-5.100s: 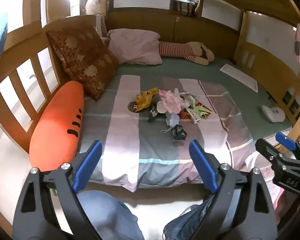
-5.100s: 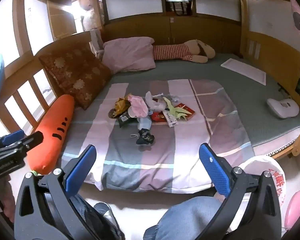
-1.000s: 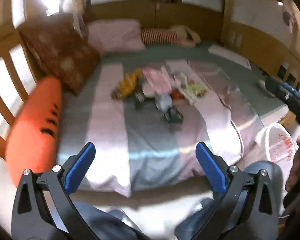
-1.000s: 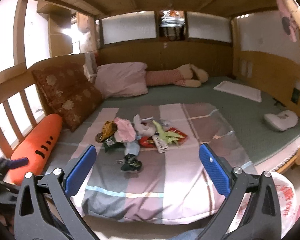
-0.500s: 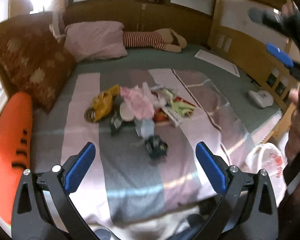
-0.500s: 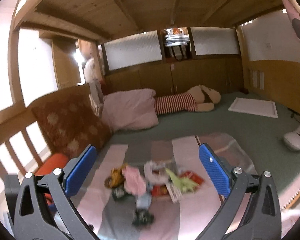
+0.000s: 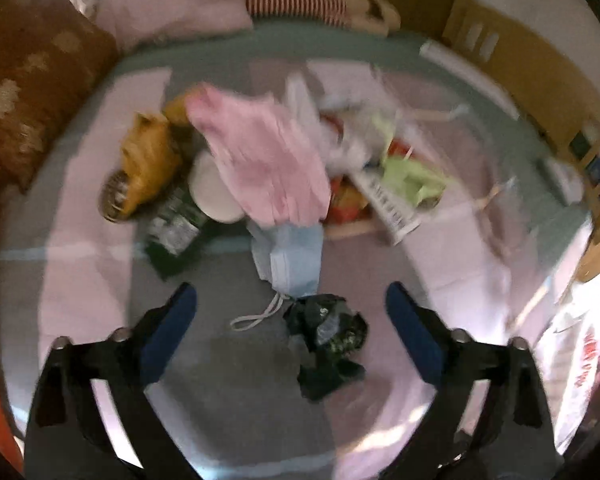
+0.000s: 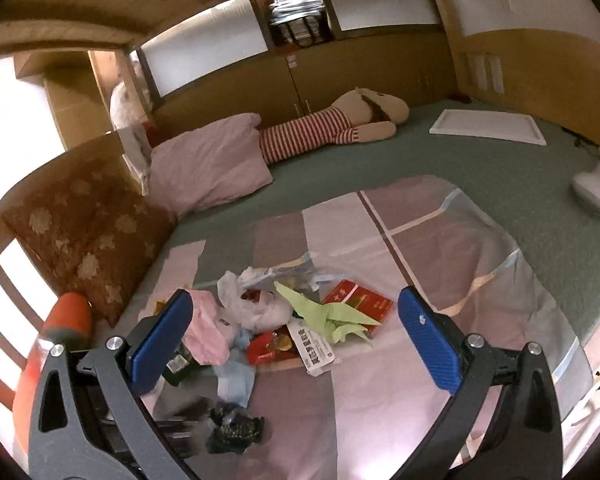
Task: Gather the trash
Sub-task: 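Reach the left tool into the pile and grasp the light blue face mask, then lift the mask with the left tool while the right tool grasps red paper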
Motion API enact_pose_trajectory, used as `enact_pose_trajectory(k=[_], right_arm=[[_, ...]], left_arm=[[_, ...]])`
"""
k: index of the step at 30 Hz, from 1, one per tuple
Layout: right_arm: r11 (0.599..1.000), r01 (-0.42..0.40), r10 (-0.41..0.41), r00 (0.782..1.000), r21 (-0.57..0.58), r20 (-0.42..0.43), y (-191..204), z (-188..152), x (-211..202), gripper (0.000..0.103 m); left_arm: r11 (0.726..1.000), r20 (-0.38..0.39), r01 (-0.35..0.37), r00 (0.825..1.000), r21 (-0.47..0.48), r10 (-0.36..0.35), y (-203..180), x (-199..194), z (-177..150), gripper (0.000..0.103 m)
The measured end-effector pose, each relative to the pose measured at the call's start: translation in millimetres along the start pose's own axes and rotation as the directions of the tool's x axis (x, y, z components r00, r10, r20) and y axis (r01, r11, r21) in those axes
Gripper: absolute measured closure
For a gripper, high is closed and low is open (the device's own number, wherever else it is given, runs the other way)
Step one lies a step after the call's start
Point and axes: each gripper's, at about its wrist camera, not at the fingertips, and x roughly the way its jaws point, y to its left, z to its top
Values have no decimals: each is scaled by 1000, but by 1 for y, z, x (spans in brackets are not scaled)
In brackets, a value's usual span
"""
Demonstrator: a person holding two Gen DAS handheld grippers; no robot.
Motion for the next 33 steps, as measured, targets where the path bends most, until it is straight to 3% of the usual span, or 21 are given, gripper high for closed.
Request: enact_pose_trajectory(k=[5,7,8,9,13,17,20,23,26,29,31,33], right_arm=[[1000,7,-8,999,-25,-44,0,-2,13,2],[999,11,-13,998,-32,-62,-2,-3,17,2],[999,12,-15,997,-42,-75,-2,-5,20,2],[998,15,-20,996,-57,-86,-2,-6,24,3],[983,13,-49,980,-186,-192,9,-19,56,3],[940,-26,-74,957,-339,-279,32,-41,87,4],[905,-63,-91,938,-422,-334,47,-58,110,12],[867,-82,-124,920,-492,-371,63,-76,131,19],[815,-91,-165,910,-572,-380,80,-89,153,28],[782,-87,-201,902,-617,-382,87,-97,177,37],[786,-103,-200,890,-610,-409,85,-101,192,60],[794,-110,-195,886,-598,-422,81,-101,197,66]], left_arm=[[1000,-40,-13,999,-28,12,-1,47,15,22],[999,-82,0,997,-32,-3,2,66,20,45],[999,-103,16,995,-40,-20,4,70,21,71],[998,-121,38,992,-55,-44,7,73,20,82],[996,-60,88,994,-31,-90,15,33,24,86],[995,81,65,994,79,-72,21,-42,18,87],[995,232,56,970,84,-74,41,-101,2,87],[997,316,48,946,66,-67,53,-132,-14,87],[998,386,64,920,22,-67,74,-154,-33,87],[999,397,43,917,2,-40,82,-160,-38,87],[999,396,48,917,-7,-41,87,-162,-40,87],[998,396,55,917,-13,-45,92,-163,-42,87]])
